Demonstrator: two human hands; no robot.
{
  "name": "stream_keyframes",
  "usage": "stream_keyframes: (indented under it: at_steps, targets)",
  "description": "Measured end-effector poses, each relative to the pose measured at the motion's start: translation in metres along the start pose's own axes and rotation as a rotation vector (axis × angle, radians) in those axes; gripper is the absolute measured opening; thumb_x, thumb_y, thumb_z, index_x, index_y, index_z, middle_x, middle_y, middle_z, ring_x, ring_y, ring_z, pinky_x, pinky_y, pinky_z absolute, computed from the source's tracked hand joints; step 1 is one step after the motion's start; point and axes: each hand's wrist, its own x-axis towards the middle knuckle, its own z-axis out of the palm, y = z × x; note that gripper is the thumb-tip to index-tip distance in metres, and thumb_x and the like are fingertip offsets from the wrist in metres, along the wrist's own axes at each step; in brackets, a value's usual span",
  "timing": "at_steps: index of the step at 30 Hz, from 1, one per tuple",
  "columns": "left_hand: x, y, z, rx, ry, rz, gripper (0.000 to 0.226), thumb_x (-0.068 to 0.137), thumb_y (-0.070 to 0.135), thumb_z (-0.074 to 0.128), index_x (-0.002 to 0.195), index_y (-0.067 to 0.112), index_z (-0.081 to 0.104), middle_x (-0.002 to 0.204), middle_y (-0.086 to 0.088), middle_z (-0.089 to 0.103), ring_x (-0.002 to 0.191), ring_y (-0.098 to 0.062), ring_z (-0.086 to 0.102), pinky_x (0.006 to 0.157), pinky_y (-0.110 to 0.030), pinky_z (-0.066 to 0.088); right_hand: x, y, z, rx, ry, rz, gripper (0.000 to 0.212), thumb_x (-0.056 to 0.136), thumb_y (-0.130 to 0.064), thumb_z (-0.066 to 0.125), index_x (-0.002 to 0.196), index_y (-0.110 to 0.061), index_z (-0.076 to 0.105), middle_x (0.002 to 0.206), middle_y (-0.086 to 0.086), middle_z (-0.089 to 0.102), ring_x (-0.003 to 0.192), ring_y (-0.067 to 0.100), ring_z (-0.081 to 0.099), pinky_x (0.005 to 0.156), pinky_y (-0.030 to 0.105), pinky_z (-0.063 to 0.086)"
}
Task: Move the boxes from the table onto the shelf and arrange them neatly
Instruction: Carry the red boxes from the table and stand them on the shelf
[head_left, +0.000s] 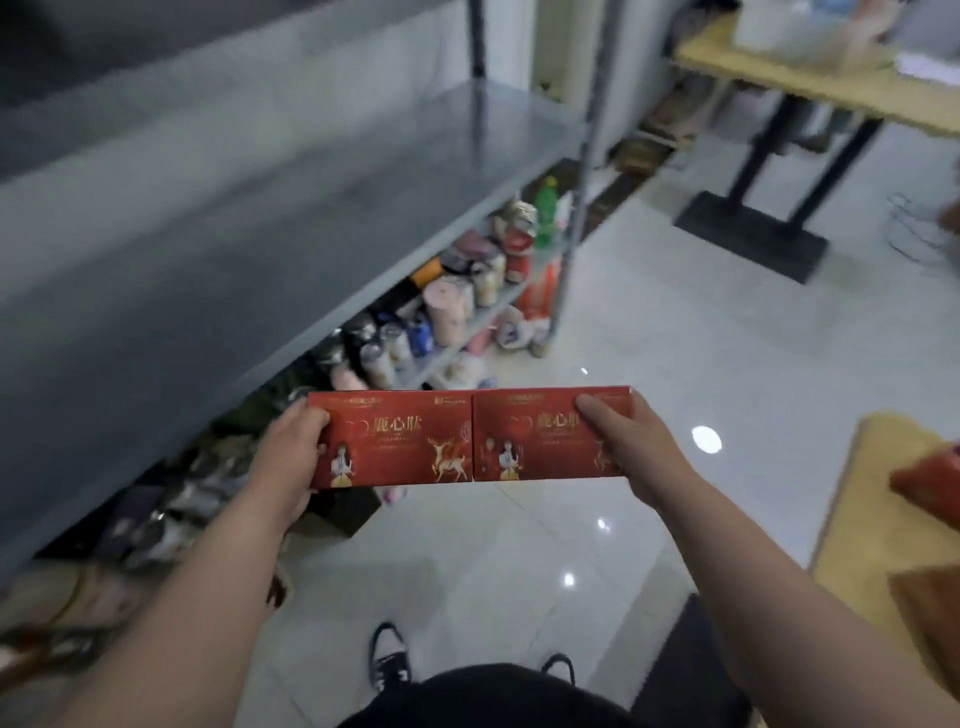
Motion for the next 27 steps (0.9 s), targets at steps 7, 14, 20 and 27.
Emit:
stream_keyframes:
  at_steps: [7,14,20,27]
  targets:
    - [-0.061,0.049,-0.106,-0.162,0.346,0.179,0.022,0.094,0.019,0.043,0.089,0.024,0.063,0.075,-0.003,0.063,0.062,-0.017,0.061,0.054,-0.029,0.047,0.010,-0.091,0.113,-0.109,-0.332,-0.184,0.041,0.081,-0.038,0.080,0.111,-0.022,0.058,0.107,0.009,0.074,0.088,0.026,0.075,0.077,0.049,0.062]
    - [-0.133,0.104,-0.246,-0.336,0.523,0.396,0.024,0.097,0.014,0.039,0.085,0.022,0.059,0.073,-0.004,0.063,0.059,-0.014,0.063,0.051,-0.027,0.054,-0.056,-0.182,0.261,-0.131,-0.550,-0.440,0.039,0.078,-0.043,0.081,0.104,-0.022,0.063,0.101,0.010,0.076,0.083,0.024,0.075,0.077,0.045,0.061]
    - [-0.174,0.147,-0.364,-0.383,0.590,0.598,0.015,0.081,0.021,0.046,0.084,0.025,0.061,0.070,-0.001,0.064,0.059,-0.015,0.063,0.059,-0.031,0.051,-0.130,-0.239,0.377,-0.091,-0.678,-0.620,0.055,0.064,-0.053,0.082,0.105,-0.023,0.062,0.099,0.007,0.076,0.082,0.023,0.075,0.071,0.041,0.059]
    - [-0.178,0.174,-0.470,-0.295,0.641,0.730,0.030,0.090,0.014,0.062,0.110,0.036,0.055,0.096,-0.004,0.069,0.073,-0.020,0.073,0.067,-0.041,0.058,-0.172,-0.271,0.496,-0.074,-0.797,-0.709,0.063,0.064,-0.051,0.087,0.114,-0.023,0.060,0.104,0.006,0.076,0.089,0.026,0.075,0.082,0.048,0.061]
